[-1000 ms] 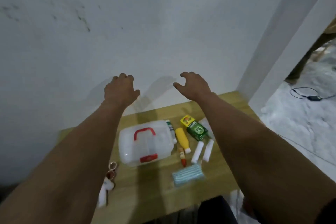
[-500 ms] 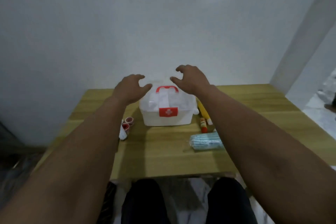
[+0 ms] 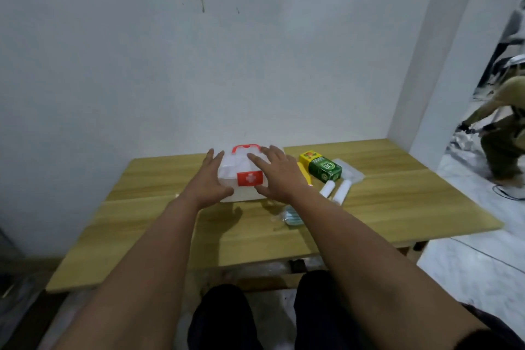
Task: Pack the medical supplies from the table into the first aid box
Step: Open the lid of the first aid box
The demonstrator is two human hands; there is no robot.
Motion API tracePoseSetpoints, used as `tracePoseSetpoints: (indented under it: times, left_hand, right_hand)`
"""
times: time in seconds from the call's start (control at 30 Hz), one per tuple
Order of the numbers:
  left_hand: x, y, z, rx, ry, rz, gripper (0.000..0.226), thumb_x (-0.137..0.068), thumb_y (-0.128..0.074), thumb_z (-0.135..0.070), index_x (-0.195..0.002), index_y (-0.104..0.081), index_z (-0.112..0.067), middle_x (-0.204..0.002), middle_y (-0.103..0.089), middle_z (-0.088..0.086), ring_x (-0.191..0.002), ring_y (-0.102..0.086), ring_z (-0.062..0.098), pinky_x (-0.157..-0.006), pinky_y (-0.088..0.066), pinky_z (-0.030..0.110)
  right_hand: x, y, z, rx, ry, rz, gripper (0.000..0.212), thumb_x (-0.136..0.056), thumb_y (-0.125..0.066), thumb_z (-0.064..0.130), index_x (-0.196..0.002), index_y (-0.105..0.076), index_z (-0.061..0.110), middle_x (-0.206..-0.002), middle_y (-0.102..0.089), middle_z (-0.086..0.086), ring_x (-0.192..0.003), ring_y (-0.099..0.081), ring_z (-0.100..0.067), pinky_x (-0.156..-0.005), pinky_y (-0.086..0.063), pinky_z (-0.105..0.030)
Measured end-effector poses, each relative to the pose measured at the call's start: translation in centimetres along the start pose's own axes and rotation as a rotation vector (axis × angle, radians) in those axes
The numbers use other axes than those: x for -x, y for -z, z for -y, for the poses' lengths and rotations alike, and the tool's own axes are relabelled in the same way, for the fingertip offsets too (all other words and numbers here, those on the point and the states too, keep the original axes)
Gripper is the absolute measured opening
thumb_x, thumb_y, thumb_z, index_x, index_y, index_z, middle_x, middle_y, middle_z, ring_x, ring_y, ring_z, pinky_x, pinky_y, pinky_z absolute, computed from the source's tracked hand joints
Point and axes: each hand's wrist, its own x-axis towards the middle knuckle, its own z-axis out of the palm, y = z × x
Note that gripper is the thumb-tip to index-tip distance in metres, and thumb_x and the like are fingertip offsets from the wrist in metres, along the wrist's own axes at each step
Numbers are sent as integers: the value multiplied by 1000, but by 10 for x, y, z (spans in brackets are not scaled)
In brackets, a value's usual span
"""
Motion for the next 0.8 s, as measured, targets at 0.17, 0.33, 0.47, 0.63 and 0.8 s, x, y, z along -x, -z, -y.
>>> tracePoseSetpoints:
  times: [0.17, 0.33, 0.47, 0.63, 0.8]
  left_hand:
    - [-4, -3, 5, -8, -19, -45, 109, -82, -86, -25, -166, -17, -24, -174, 2, -6, -159, -13, 19, -116, -32, 35]
    - [-3, -13, 7, 32, -24, -150, 123, -74, -91, -42, -167, -13, -23, -174, -8, -4, -159, -13, 18, -120, -28, 38]
    - [-1, -20, 6, 245, 7, -214, 132, -70, -95, -39, -167, -8, -21, -172, -19, 1, -155, -24, 23, -116, -31, 35]
    - [-4, -19, 8, 397, 96, -215, 137, -65, -93, -53, -167, -6, -28, -169, -28, 1, -151, -32, 26, -119, -36, 44]
    - [-10, -17, 15, 288, 109, -178, 117, -66, -87, -66, -161, -33, -25, -164, -36, 0, -148, -38, 26, -115, -40, 47]
  right_hand:
    - [6, 0, -6, -98, 86, -101, 73, -91, -43, 55, -158, -40, 27, -160, -43, -13, -147, -39, -39, -112, -42, -58]
    - [4, -1, -15, -207, 132, -266, 45, -101, -47, 42, -137, -68, 26, -140, -64, -14, -129, -59, -40, -104, -52, -51]
    - [2, 16, -16, -326, 100, -241, 36, -102, -61, 34, -137, -68, 28, -141, -63, -11, -133, -55, -32, -109, -46, -45]
    - [-27, 55, -23, -554, 27, -188, 32, -101, -63, 33, -129, -74, 21, -126, -73, -4, -117, -65, -21, -102, -50, -36]
    - [-83, 88, -35, -683, -116, -147, 31, -102, -62, 36, -98, -80, 11, -81, -71, -4, -75, -60, -16, -72, -44, -31]
